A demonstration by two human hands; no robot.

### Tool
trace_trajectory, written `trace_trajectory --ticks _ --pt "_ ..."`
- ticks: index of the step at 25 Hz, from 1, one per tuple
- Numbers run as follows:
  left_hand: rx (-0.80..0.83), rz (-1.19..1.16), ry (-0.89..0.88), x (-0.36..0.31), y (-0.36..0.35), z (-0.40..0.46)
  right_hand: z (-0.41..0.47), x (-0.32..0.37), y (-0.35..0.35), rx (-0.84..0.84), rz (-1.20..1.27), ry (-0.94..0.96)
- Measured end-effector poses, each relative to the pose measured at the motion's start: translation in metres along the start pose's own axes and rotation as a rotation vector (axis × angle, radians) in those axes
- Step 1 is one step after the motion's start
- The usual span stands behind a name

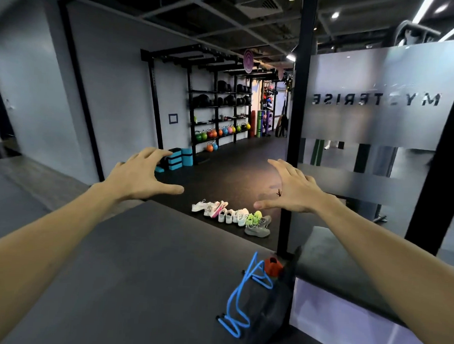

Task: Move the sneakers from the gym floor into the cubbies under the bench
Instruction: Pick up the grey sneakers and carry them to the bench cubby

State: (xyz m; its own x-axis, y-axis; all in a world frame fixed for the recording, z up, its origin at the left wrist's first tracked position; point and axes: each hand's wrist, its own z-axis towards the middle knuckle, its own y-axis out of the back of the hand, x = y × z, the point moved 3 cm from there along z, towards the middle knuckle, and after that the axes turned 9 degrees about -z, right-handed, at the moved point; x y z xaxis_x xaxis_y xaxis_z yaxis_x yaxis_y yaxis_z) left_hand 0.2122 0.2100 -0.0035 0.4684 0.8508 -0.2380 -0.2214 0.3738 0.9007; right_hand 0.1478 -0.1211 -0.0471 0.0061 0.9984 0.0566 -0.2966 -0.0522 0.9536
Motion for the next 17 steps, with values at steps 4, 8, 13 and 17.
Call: trace_trajectory --ticks 4,8,13,17 --pt "-0.003 -0.011 -0.051 0.047 -0.026 0.078 0.080 0.012 -0.032 -0.023 -0.023 -0.006" --pt "0.030 -0.041 -0.096 0.085 -0.052 0.166 0.171 0.010 -0.057 -0.027 -0.011 -0.034" --pt "0.030 -0.100 -0.097 0.142 -0.077 0.271 0.275 0.013 -0.080 -0.009 -0.034 -0.065" --pt "0.019 -0.114 -0.140 0.190 -0.104 0.354 0.353 0.016 -0.110 0.003 -0.075 -0.114"
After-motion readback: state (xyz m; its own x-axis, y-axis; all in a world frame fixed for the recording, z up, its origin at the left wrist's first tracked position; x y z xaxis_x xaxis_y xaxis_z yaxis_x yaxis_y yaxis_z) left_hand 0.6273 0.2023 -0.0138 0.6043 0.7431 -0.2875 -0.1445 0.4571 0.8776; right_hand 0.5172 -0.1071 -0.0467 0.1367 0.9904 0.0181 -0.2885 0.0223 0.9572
